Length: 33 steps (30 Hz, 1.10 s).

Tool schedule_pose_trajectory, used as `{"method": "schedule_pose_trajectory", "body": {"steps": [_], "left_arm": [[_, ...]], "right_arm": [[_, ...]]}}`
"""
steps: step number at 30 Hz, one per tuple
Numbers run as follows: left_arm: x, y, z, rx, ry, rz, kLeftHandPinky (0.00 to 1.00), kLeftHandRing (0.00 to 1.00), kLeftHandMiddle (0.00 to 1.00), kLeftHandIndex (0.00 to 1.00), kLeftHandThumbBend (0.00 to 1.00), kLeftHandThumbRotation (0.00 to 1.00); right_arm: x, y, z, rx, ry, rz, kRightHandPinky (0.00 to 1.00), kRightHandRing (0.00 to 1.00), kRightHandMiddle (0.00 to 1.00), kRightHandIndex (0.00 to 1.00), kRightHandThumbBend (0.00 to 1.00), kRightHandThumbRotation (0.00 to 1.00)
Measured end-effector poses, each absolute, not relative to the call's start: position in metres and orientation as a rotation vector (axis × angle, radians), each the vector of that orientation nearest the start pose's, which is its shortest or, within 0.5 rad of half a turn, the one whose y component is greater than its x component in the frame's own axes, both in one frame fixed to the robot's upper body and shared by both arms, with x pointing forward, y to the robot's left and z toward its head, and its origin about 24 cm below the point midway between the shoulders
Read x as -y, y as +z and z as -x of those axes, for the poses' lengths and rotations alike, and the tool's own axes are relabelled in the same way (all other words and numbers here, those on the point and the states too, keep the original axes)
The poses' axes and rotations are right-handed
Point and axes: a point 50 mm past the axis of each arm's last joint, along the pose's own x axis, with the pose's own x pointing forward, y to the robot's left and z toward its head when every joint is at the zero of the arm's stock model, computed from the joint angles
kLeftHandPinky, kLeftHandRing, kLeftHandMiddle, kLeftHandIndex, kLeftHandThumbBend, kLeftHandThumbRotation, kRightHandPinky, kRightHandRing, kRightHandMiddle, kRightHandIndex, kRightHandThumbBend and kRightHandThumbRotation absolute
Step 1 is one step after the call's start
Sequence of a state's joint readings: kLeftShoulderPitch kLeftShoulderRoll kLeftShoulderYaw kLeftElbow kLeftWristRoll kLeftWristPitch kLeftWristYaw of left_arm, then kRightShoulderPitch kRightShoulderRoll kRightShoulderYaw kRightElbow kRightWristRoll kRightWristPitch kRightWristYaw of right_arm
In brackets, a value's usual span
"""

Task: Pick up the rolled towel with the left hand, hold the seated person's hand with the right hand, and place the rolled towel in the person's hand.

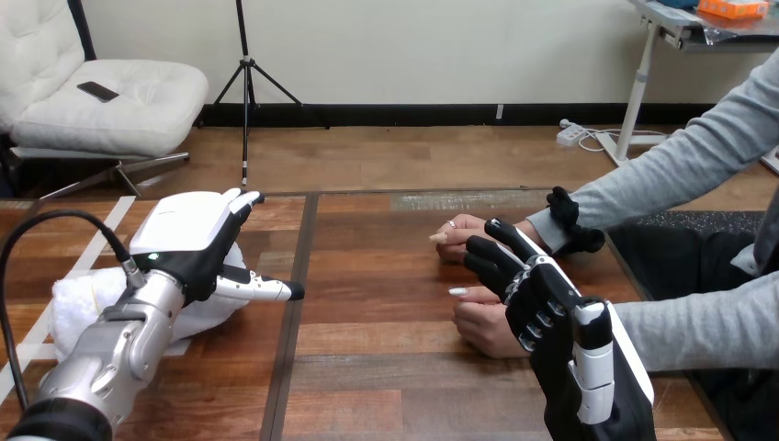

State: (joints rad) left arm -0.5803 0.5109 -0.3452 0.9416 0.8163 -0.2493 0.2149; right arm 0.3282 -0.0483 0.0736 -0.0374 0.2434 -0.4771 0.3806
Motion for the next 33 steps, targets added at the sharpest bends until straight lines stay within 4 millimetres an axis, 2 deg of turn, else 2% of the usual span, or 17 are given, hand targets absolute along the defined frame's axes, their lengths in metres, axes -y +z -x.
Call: {"method": "schedule_pose_trajectory", "body": {"steps": [16, 33], "left_arm": [[-0.233, 0.026, -0.340, -0.121, -0.231, -1.508, 0.92, 0.99, 1.00, 0.99, 1.00, 0.70], [-0.240, 0.019, -0.338, -0.188, -0.228, -1.548, 0.96, 1.00, 1.00, 1.00, 1.00, 0.75]], "right_arm": [[0.150, 0.030, -0.178, 0.231, 0.285, -0.148, 0.90, 0.85, 0.86, 0.88, 0.89, 1.00], [0.149, 0.030, -0.178, 0.233, 0.286, -0.148, 0.89, 0.85, 0.86, 0.88, 0.90, 1.00]]}}
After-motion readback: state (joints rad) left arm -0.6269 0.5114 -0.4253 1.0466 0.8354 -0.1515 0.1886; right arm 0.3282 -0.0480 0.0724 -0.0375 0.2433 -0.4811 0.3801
